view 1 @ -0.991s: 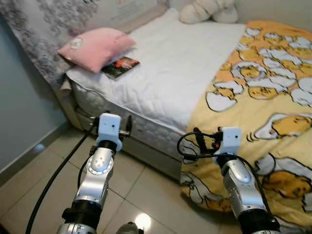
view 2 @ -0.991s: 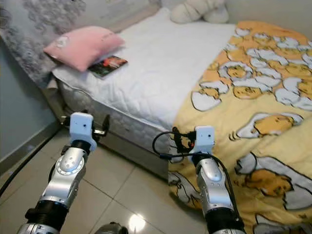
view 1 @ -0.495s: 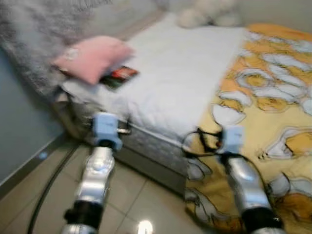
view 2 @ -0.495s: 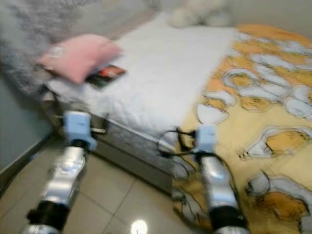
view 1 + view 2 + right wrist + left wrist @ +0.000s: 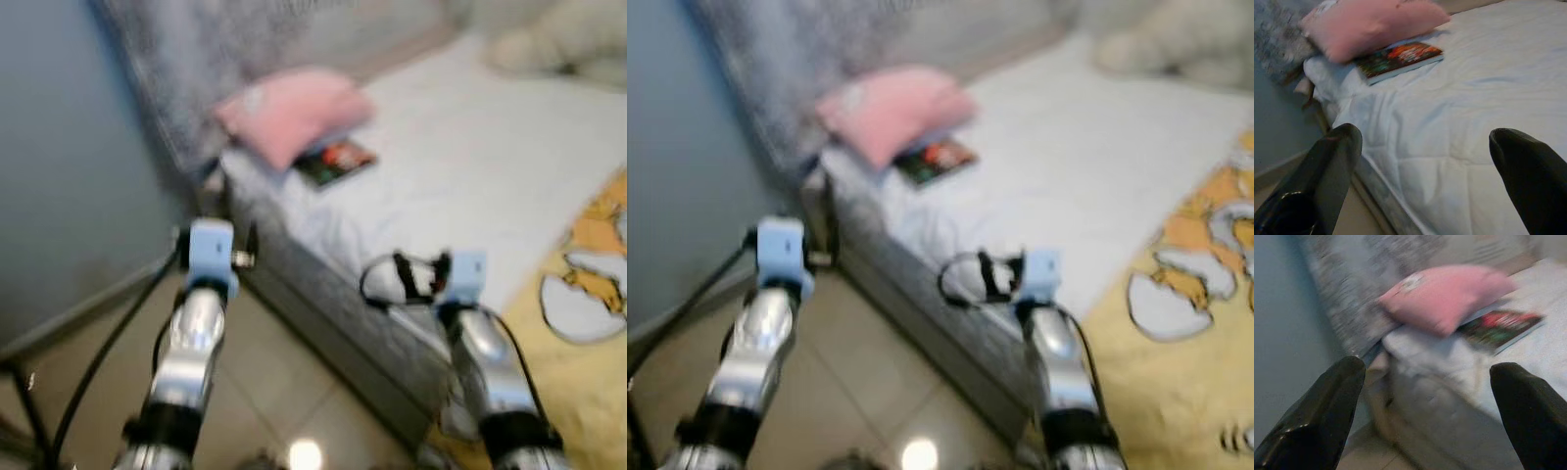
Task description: Clean up the room
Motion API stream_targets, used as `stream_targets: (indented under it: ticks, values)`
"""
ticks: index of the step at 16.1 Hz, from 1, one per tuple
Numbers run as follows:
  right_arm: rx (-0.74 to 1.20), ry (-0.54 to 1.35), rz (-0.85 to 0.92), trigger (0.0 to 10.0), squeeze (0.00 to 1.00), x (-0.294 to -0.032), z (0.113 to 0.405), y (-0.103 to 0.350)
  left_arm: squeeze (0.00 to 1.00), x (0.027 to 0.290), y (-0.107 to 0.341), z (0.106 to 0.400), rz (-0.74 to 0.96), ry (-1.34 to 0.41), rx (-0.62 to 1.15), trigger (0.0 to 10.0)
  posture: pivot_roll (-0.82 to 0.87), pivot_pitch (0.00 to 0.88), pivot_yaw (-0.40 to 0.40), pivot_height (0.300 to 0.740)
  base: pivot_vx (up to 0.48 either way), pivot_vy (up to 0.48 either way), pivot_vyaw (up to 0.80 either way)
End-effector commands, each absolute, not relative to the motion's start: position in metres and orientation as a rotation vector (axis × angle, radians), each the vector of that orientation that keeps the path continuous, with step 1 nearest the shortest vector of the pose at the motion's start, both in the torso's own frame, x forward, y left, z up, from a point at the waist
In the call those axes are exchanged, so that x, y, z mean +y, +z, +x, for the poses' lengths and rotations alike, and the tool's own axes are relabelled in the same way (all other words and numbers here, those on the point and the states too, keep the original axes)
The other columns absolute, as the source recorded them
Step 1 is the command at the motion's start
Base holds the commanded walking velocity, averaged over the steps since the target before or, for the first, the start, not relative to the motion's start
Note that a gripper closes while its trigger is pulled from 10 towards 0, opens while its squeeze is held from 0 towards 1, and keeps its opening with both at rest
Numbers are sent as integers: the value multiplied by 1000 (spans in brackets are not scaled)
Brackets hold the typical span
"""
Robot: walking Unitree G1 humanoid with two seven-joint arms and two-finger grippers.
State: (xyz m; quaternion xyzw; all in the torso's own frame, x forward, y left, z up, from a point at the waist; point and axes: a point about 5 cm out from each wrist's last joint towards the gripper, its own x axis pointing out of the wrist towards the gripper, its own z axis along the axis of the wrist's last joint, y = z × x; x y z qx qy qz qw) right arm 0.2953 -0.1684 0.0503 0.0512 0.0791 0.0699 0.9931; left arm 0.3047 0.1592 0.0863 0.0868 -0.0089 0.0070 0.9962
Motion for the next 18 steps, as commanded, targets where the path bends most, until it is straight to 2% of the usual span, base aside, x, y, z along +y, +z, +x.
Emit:
stream_targets:
  ticks: [1, 6, 7, 8, 9, 11, 13, 16, 18]
  values:
    - [158, 171, 103, 10000, 0, -161, 296, 51, 0, 161, 86, 305, 196, 34, -11, 10000, 86, 0, 2, 740, 0, -458, 669]
    - [160, 191, 100, 10000, 0, -157, 295, 49, 0, 158, 92, 308, 248, 66, -47, 10000, 84, 0, 1, 740, 0, -458, 622]
    - [163, 186, 105, 10000, 0, -159, 295, 49, 0, 152, 91, 307, 183, 39, -46, 10000, 80, 0, 7, 740, 0, -431, 613]
    - [167, 186, 108, 10000, 0, -160, 295, 48, 0, 142, 93, 307, 168, -10, -56, 10000, 76, 0, 14, 740, 0, 0, 613]
    - [163, 182, 113, 10000, 0, -160, 295, 48, 0, 127, 92, 310, 261, -76, -44, 10000, 67, 0, 23, 740, 0, 0, 606]
    - [160, 177, 120, 10000, 0, -161, 295, 48, 0, 123, 95, 312, 221, -83, -54, 10000, 65, 0, 24, 740, 0, 0, 609]
    - [136, 171, 99, 10000, 0, -165, 292, 50, 0, 127, 92, 312, 115, -90, -26, 10000, 44, 0, 34, 740, 0, 0, 581]
    - [83, 63, 120, 10000, 0, -190, 285, 58, 0, 135, 101, 306, 124, -105, -100, 10000, 37, 0, 39, 740, 434, 0, 544]
    - [116, 64, 120, 10000, 0, -193, 279, 51, 0, 133, 104, 302, 116, -124, -114, 10000, 42, 0, 35, 740, 480, 0, 534]
